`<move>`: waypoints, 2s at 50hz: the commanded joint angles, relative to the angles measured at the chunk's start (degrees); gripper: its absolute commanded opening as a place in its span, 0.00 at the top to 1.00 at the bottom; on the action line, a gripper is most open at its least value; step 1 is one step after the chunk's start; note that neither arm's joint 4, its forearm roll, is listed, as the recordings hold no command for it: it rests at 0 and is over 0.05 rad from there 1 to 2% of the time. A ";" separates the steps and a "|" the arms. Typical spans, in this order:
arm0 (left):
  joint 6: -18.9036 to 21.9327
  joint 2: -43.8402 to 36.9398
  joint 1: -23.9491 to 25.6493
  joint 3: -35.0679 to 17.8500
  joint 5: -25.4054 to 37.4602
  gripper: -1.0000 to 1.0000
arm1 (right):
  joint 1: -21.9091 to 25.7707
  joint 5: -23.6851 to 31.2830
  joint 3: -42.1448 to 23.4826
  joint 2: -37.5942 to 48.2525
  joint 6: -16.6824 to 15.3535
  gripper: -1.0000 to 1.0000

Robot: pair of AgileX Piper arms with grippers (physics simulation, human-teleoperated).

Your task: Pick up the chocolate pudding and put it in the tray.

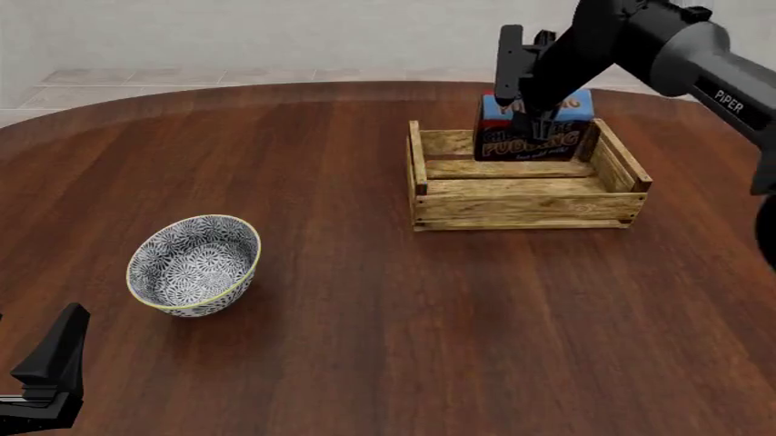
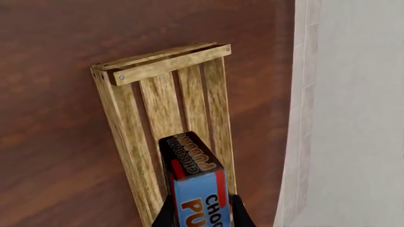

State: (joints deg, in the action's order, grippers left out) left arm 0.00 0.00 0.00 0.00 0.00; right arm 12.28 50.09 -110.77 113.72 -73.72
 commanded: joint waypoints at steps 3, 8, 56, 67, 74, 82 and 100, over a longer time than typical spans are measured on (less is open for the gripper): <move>0.00 0.00 0.00 0.00 0.00 0.00 | -1.14 -1.93 -4.48 4.96 1.23 1.00; 0.00 0.00 0.00 0.00 0.00 0.00 | -1.92 -3.20 -4.14 5.61 0.49 1.00; 0.00 0.00 0.00 0.00 0.00 0.00 | 0.92 -4.54 -6.93 12.63 3.45 1.00; 0.00 0.00 0.00 0.00 0.00 0.00 | 1.20 -5.78 -5.99 13.40 3.90 1.00; 0.00 0.00 0.00 0.00 0.00 0.00 | 1.25 -5.52 -7.16 14.23 4.11 1.00; 0.00 0.00 0.00 0.00 0.00 0.00 | 1.80 -6.07 -6.13 14.43 4.63 1.00; 0.00 0.00 0.00 0.00 0.00 0.00 | 2.30 -7.49 -3.58 14.00 5.21 1.00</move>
State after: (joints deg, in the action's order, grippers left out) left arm 0.00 0.00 0.00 0.00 0.00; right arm 14.24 43.47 -115.51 128.06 -70.04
